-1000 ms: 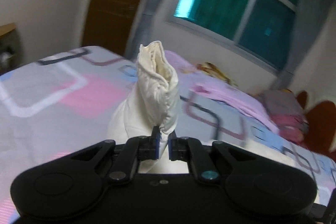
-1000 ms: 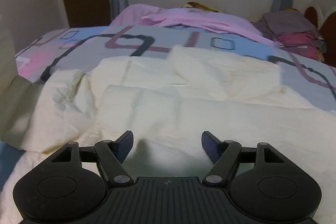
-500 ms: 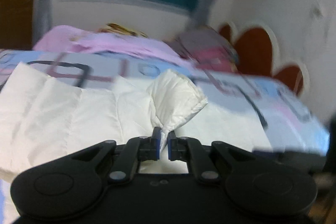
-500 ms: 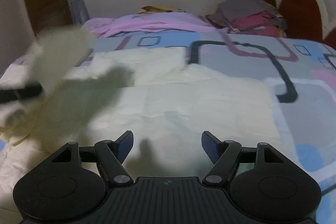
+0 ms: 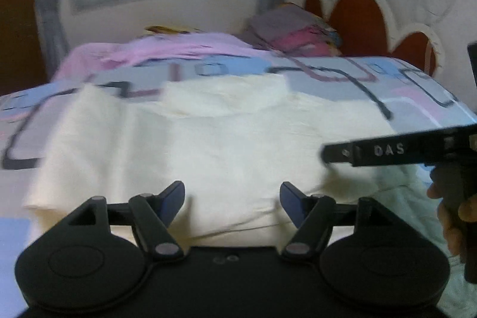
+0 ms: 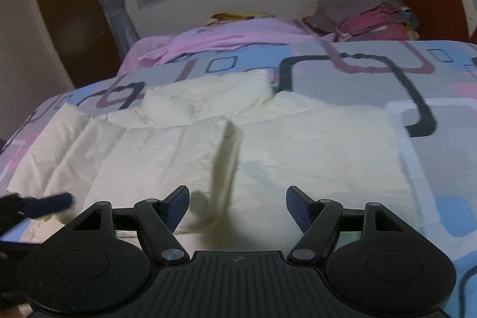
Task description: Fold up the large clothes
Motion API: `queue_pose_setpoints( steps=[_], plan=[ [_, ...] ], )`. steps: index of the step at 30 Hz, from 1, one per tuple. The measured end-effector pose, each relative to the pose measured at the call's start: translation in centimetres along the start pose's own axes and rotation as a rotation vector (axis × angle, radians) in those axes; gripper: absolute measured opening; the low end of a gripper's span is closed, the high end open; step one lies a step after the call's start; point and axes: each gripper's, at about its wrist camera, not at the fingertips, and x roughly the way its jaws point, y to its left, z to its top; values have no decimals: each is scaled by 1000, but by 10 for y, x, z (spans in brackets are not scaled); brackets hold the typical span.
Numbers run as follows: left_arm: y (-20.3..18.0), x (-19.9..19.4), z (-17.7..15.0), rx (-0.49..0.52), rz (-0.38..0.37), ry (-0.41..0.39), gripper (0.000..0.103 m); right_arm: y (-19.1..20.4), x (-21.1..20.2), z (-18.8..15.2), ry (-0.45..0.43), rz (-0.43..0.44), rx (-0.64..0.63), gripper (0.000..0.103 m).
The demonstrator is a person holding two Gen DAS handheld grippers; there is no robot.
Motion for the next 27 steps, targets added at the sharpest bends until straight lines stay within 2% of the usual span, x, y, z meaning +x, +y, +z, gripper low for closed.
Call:
queue_pose_setpoints(
  steps=[8, 11, 12, 13, 14, 16, 19, 21, 23, 27],
  plan=[
    [77, -31, -21, -99, 219, 9, 68, 19, 32, -5, 55, 41, -3, 71],
    [95, -30, -28, -145, 262, 31, 68, 23, 37, -4, 56, 37, -18, 71],
    [98, -28, -29, -149, 272, 36, 68, 24, 38, -4, 56, 37, -20, 67],
    [101, -25, -30, -143, 282, 42, 68, 25, 39, -4, 64, 50, -20, 44],
    [101, -20, -29, -136, 291, 43, 67, 27, 42, -3, 74, 53, -17, 38],
    [102, -17, -30, -130, 295, 40, 67, 29, 42, -3, 74, 46, -25, 38],
    [95, -6, -31, -99, 305, 25, 67, 30, 36, 0, 56, 46, -45, 12],
    [93, 4, -31, -74, 325, 33, 62, 29, 25, 5, 9, 6, -78, 9],
    [93, 8, -30, -79, 330, 36, 61, 22, 14, 12, -23, -37, -116, 8],
    [94, 12, -30, -78, 340, 30, 60, -5, 4, 16, -11, -104, -128, 8]
  ],
)
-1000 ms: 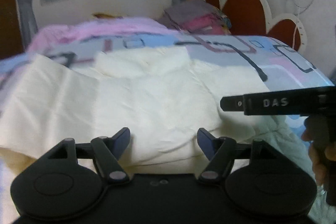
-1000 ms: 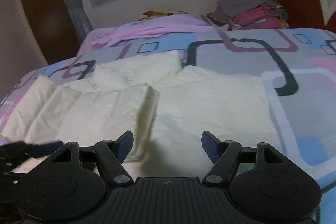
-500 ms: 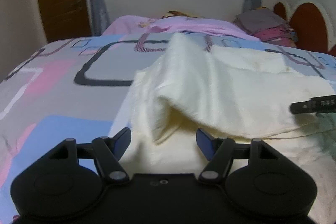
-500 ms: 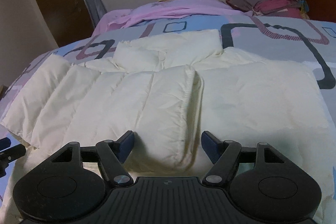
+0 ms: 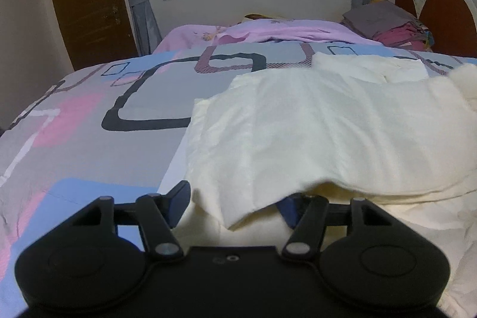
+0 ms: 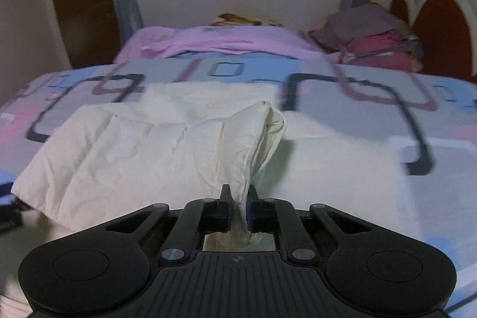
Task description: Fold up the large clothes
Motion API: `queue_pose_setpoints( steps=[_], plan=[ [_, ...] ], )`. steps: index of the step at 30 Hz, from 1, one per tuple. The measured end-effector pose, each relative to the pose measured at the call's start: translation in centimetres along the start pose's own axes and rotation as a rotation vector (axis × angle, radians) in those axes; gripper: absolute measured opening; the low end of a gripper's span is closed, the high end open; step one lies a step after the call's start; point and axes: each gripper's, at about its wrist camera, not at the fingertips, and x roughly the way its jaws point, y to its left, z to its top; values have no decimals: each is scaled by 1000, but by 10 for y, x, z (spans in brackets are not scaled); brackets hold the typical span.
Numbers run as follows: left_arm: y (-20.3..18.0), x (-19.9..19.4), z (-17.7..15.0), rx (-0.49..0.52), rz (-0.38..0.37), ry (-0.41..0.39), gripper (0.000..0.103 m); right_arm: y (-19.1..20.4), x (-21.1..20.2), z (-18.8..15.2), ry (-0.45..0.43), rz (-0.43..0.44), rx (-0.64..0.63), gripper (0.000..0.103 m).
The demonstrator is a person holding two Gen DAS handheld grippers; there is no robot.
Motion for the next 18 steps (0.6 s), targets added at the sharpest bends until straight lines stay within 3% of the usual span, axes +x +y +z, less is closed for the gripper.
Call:
queue_pose_setpoints(
  steps=[1, 3, 8, 10, 12, 14, 18],
  plan=[
    [0, 2, 0, 4, 2, 1, 57, -7, 1, -2, 13, -5, 9, 8],
    [-2, 5, -2, 14, 13, 17, 39, -18, 3, -6, 26, -26, 15, 8],
    [-5, 10, -11, 34, -8, 59, 36, -27, 26, -22, 96, -62, 22, 9],
    [0, 10, -12, 19, -24, 83, 36, -28, 21, -22, 85, -78, 21, 9],
    [8, 3, -9, 8, -47, 90, 37, -31, 10, -20, 57, -89, 46, 17],
    [20, -8, -6, -23, -78, 97, 41, -35, -6, -19, 4, -97, 64, 45],
    [44, -33, 1, -165, -122, 86, 47, -31, -23, -7, -104, -101, 48, 47]
  ],
)
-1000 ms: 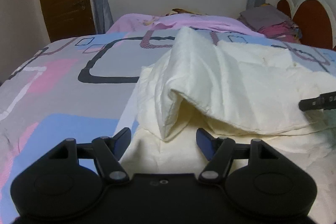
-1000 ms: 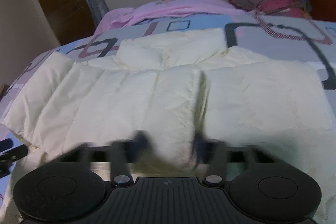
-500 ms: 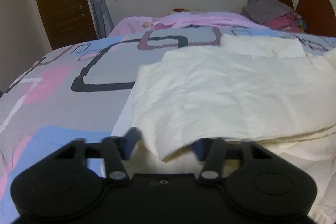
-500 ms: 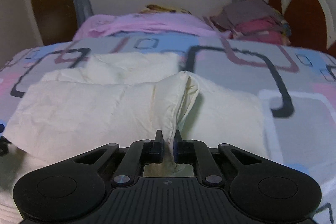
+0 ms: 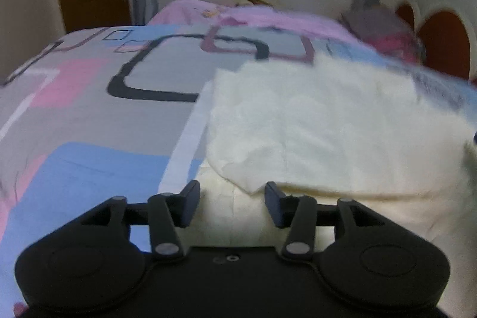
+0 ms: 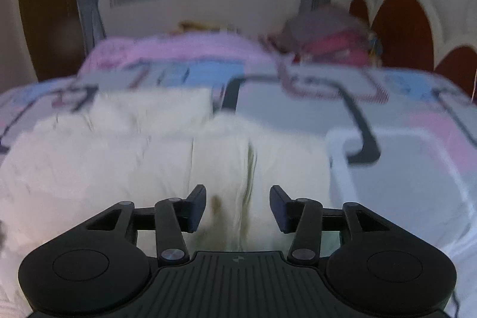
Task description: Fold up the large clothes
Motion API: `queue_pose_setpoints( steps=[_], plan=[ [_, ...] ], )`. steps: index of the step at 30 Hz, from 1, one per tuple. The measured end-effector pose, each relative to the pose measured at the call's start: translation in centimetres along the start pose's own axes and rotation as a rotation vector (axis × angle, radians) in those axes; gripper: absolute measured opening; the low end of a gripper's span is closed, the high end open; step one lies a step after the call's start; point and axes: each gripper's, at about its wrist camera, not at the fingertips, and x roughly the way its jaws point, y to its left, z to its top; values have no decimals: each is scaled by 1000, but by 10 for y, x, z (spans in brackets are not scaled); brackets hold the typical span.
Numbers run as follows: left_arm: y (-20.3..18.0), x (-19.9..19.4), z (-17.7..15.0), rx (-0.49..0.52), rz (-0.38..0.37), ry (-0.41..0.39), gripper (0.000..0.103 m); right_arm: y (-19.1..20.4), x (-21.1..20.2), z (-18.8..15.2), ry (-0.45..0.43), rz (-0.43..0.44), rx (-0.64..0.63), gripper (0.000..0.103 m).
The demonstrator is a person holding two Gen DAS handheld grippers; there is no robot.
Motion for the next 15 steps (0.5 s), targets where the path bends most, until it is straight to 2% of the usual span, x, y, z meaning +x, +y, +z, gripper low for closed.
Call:
queue_pose_setpoints(
  steps=[3, 9, 15],
  plan=[
    [-5, 3, 15, -38, -22, -30, 48, 15, 13, 7, -13, 12, -20, 47],
    [-34, 66, 48, -13, -9, -41, 47, 41, 50, 15, -27, 12, -40, 47],
    [-41, 114, 51, 30, 73, -38, 50, 42, 87, 5, -10, -49, -84, 47]
  ],
)
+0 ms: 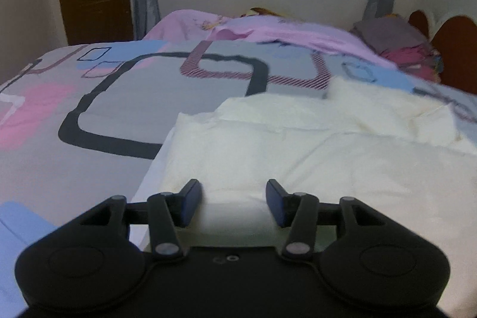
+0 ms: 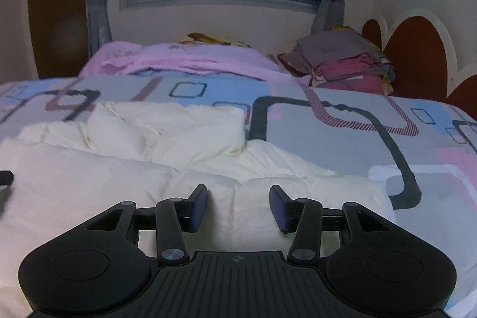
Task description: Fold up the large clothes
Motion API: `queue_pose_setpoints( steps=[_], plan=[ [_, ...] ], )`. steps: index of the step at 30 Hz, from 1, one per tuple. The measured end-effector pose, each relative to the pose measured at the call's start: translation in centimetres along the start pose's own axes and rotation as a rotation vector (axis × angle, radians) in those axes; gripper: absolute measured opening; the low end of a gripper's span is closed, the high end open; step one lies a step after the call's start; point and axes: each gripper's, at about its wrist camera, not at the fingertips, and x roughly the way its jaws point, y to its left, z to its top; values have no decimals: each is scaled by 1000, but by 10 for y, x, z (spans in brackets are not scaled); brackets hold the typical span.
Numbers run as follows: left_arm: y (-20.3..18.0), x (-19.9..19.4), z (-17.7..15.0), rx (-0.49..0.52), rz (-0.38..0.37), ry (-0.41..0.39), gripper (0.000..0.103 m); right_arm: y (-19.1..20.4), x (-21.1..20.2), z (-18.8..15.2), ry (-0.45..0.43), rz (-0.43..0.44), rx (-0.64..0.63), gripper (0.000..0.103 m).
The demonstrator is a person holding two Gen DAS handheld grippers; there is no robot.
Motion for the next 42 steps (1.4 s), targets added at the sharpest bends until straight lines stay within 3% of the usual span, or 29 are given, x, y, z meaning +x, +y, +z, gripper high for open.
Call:
queue_pose_setpoints(
  steps=[6, 9, 13, 15, 17, 23, 30, 42],
  plan=[
    [2, 9, -12, 17, 22, -30, 50, -2, 24, -23, 10, -32, -32, 47],
    [1, 7, -8, 30, 28, -14, 50, -4, 23, -17, 35, -25, -31, 47],
    [5, -13, -4, 36, 39, -18, 51, -16, -8, -7, 1, 23, 39, 47],
    [8, -29, -6, 23, 26, -32, 63, -15, -27, -6, -26, 45, 34, 47],
    [6, -45, -9, 22, 19, -44, 64, -10, -42, -8, -37, 70, 17, 47],
    [-8, -63, -25, 12, -31, 21, 64, -2, -46, -29, 30, 92, 5, 47],
    [-16, -46, -38, 29, 8, 57, 67, -8, -29, -42, 99, 92, 11, 47],
    [-29, -48, -38, 32, 93, 72, 68, -12, -24, -43, 115, 138, -44, 47]
  ],
)
